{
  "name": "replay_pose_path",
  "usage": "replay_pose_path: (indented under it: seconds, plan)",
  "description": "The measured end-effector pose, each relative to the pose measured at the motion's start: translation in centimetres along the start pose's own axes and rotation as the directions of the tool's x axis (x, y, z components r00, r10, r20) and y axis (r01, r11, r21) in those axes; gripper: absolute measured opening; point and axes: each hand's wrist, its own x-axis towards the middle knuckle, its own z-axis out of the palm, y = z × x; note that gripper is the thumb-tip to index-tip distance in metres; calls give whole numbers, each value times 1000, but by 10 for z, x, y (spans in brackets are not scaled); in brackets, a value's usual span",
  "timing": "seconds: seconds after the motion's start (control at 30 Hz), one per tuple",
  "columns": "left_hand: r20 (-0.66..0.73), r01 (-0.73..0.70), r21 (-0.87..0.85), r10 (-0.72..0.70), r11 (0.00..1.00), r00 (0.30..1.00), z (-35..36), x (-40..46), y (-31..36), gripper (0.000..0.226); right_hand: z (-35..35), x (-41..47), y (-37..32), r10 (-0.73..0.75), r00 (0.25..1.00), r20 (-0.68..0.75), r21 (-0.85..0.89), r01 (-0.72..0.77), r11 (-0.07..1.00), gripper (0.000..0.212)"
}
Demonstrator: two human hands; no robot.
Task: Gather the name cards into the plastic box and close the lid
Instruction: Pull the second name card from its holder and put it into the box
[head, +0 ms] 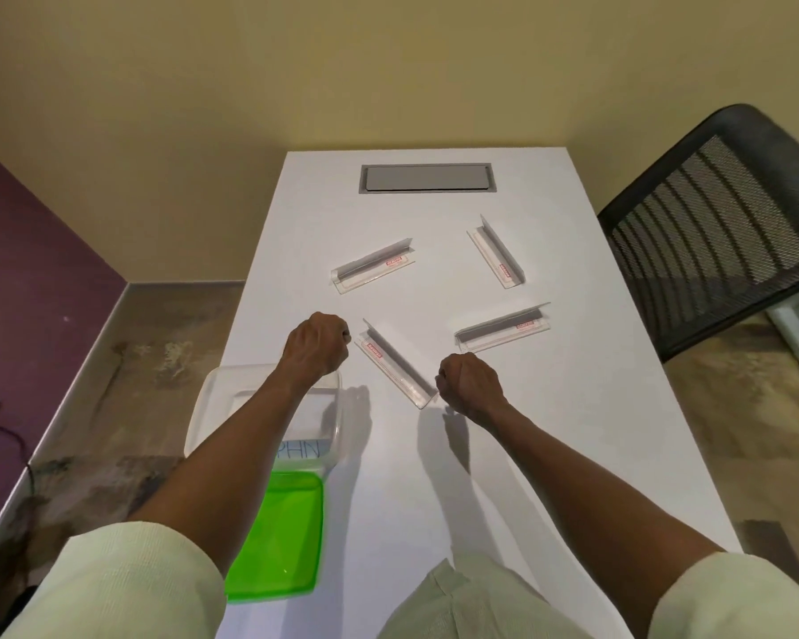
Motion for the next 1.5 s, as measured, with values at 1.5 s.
replay_pose_path:
  seconds: [1.5]
  plan:
    - [162, 350, -33, -340, 936, 926, 87, 137, 18, 24, 48, 87, 28, 385, 311, 869, 153, -909, 387, 25]
